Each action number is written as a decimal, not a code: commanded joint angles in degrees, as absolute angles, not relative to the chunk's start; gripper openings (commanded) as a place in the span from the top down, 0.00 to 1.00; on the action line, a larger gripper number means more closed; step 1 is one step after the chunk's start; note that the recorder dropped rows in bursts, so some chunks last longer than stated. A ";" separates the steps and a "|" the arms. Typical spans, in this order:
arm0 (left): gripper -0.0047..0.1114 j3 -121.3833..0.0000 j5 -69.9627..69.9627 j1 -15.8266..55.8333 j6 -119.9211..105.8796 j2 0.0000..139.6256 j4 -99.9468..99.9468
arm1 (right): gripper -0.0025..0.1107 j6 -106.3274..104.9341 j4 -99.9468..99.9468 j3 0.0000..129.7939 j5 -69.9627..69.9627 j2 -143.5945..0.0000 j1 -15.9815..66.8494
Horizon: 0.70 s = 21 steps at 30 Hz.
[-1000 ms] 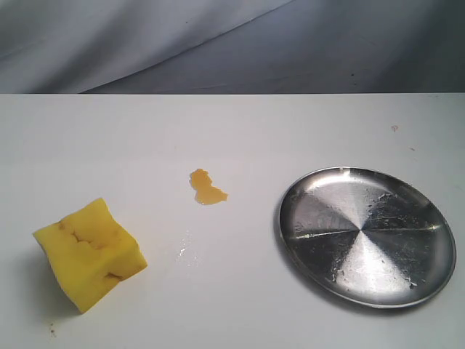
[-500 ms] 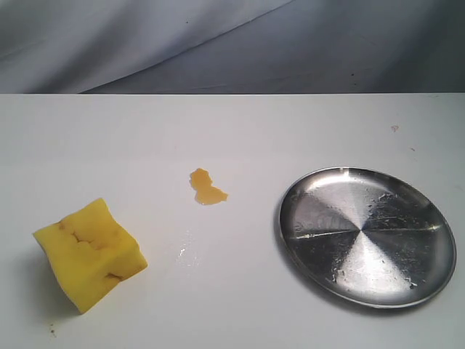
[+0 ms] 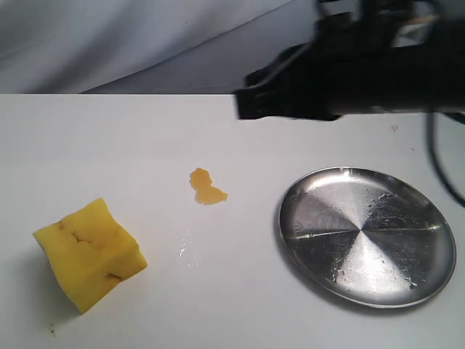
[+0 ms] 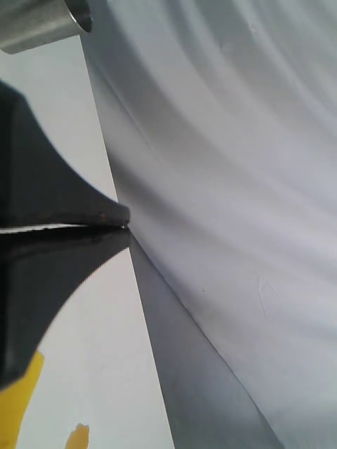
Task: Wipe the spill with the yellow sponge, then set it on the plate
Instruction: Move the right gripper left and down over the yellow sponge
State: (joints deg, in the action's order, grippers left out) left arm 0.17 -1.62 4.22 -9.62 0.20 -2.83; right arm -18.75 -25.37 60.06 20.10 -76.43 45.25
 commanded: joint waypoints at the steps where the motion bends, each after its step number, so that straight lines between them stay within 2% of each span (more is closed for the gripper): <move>1: 0.96 0.00 -1.33 3.97 -9.12 0.00 -2.42 | 0.98 -19.21 -25.44 74.56 33.41 -93.97 50.53; 3: 0.96 0.00 -1.33 3.97 -9.12 0.00 -2.42 | 0.95 -19.04 -26.56 81.64 38.94 -101.95 52.22; 4: 0.96 0.00 -1.33 3.97 -9.12 0.00 -2.42 | 0.87 -19.04 -26.64 84.76 41.35 -105.64 53.08; 5: 0.96 0.00 -1.33 3.97 -9.12 0.00 -2.42 | 0.79 -19.30 -26.64 86.74 42.42 -108.07 53.68; 6: 0.96 0.00 -1.33 3.97 -9.12 0.00 -2.42 | 0.64 -19.27 -26.64 89.02 43.22 -111.39 54.38; 9: 0.96 0.00 -1.33 3.97 -9.12 0.00 -2.42 | 0.34 -19.04 -26.85 92.19 42.75 -115.70 55.78; 11: 0.96 0.00 -1.33 3.97 -9.12 0.00 -2.42 | 0.23 -19.04 -28.44 93.88 42.18 -118.19 56.12; 12: 0.96 0.00 -1.33 3.97 -9.12 0.00 -2.42 | 0.20 -19.04 -29.68 94.69 41.42 -119.58 56.11; 21: 0.96 0.00 -1.33 3.97 -9.12 0.00 -2.42 | 0.20 -19.04 -34.45 98.12 35.22 -129.31 56.11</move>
State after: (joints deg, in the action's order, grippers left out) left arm 0.17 -1.62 4.22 -9.62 0.20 -2.83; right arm -19.15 -32.09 97.04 36.53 -126.93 56.08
